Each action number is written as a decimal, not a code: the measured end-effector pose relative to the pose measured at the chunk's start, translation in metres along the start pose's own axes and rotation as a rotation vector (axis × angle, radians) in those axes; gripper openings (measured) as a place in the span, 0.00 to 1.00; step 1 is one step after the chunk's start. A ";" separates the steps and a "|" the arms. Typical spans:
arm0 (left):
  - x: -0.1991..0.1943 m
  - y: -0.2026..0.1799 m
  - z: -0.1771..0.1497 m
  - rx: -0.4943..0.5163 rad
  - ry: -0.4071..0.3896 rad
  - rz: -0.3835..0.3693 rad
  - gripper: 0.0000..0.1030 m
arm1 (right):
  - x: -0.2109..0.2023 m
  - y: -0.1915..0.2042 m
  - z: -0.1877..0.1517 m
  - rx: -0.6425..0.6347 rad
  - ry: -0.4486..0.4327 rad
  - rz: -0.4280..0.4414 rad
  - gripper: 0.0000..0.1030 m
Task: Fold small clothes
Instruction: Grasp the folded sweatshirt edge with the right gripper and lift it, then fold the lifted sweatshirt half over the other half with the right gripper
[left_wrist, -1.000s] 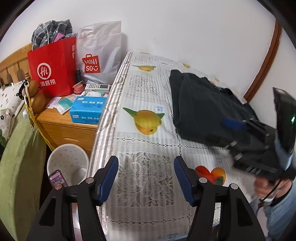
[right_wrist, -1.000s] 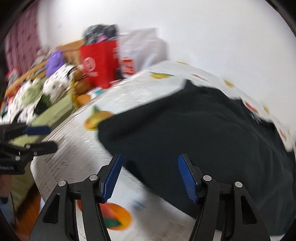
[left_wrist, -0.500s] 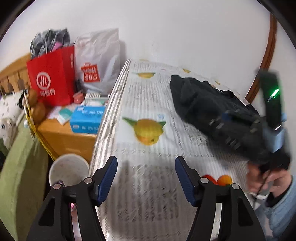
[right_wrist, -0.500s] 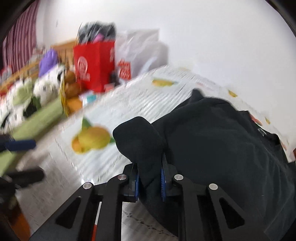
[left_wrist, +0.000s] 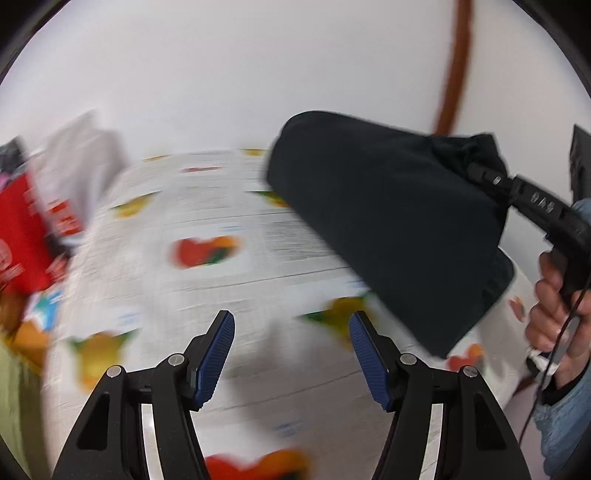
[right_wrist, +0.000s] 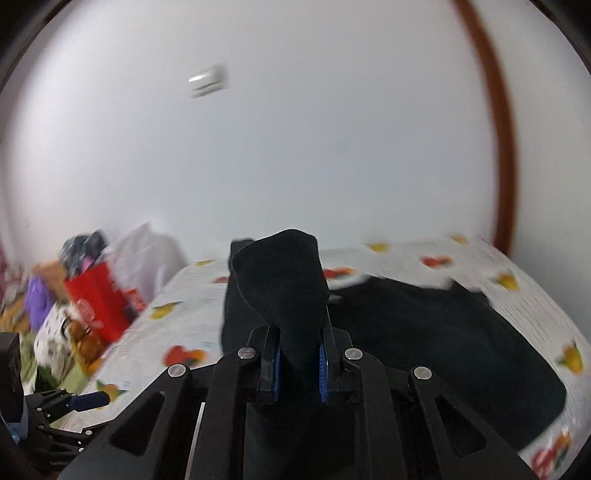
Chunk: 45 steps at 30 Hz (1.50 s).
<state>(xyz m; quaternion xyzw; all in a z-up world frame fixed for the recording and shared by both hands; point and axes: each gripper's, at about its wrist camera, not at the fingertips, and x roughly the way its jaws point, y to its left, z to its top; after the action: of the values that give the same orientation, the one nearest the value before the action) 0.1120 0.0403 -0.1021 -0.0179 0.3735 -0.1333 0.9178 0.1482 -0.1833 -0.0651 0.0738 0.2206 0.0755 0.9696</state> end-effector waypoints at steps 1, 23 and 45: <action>0.008 -0.016 0.002 0.021 0.011 -0.031 0.61 | -0.002 -0.014 -0.004 0.020 0.006 -0.014 0.14; 0.073 -0.126 -0.029 -0.009 0.151 -0.142 0.26 | 0.052 -0.119 -0.064 0.045 0.299 -0.001 0.20; 0.014 0.042 -0.030 -0.152 0.105 -0.110 0.33 | 0.131 0.023 -0.043 -0.042 0.404 0.133 0.33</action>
<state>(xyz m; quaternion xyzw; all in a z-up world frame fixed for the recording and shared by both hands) 0.1102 0.0788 -0.1391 -0.1012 0.4284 -0.1555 0.8844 0.2436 -0.1324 -0.1539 0.0513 0.4034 0.1572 0.9000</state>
